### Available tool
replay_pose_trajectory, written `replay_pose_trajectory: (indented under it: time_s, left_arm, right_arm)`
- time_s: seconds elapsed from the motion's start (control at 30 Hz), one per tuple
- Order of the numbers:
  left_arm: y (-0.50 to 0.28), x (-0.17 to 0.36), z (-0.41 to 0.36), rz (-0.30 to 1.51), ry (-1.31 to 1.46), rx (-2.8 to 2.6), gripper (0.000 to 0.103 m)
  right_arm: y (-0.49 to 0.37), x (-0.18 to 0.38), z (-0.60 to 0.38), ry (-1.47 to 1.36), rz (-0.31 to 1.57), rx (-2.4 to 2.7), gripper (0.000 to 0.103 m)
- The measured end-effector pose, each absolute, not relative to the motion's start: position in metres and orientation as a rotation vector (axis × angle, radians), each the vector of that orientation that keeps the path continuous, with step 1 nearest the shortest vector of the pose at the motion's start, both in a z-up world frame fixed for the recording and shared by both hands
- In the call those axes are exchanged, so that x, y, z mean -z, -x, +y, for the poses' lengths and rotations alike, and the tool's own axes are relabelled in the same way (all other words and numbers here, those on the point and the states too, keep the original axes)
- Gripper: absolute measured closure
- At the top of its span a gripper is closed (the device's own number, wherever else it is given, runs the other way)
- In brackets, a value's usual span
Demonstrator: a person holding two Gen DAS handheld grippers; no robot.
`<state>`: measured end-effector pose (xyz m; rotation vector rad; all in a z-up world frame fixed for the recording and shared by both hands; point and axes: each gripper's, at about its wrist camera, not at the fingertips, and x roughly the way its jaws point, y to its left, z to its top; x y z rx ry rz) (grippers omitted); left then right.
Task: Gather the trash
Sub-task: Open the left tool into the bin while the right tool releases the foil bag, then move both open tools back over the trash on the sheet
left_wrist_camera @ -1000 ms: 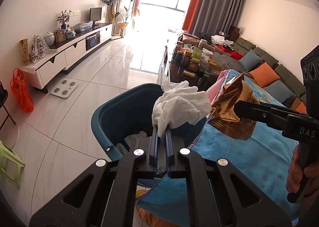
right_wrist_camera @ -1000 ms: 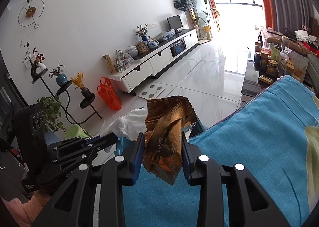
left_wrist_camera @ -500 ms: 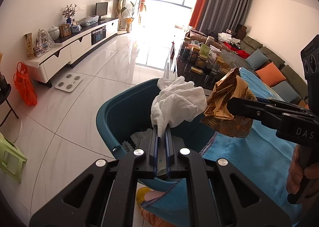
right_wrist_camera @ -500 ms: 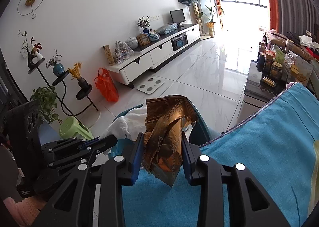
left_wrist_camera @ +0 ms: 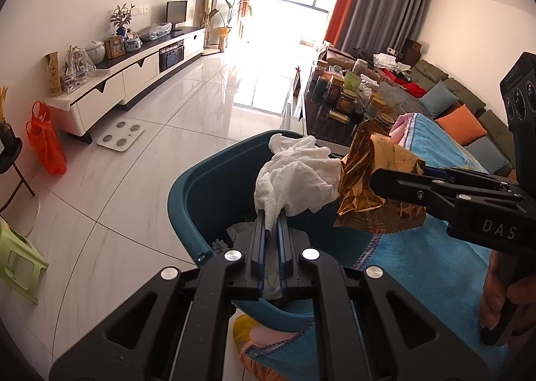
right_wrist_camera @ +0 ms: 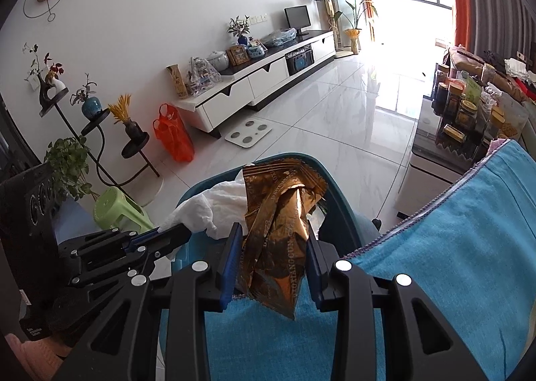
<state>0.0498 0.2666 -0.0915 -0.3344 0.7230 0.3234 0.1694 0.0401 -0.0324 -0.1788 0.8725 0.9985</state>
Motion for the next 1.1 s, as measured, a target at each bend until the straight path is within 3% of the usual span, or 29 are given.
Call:
replay_pose_trajectory:
  time_s: [0.6,0.7,0.77,0.83,1.1]
  left_arm:
    - [-0.077,0.115,0.275,0.788,0.319,-0.33,0.096]
    - [-0.086,0.122,0.277,0.809,0.319,-0.324,0.089]
    - [-0.092,0.129,0.28,0.826,0.323,-0.325,0.076]
    - [-0.099,0.135,0.283,0.848,0.334,-0.304,0.04]
    - [-0.084,0.111,0.28,0.744,0.317,-0.32,0.031]
  right_arm:
    - [-0.175,0.039,0.043,0.177,0.903,-0.998,0.071]
    - [-0.175,0.039,0.039,0.173,0.902,-0.992,0.071]
    - [-0.174,0.038,0.037,0.166,0.901,-0.991,0.071]
    - [-0.174,0.038,0.032,0.159,0.901,-0.99,0.071]
    - [-0.16,0.025,-0.006,0.109,0.86,-0.993,0.065]
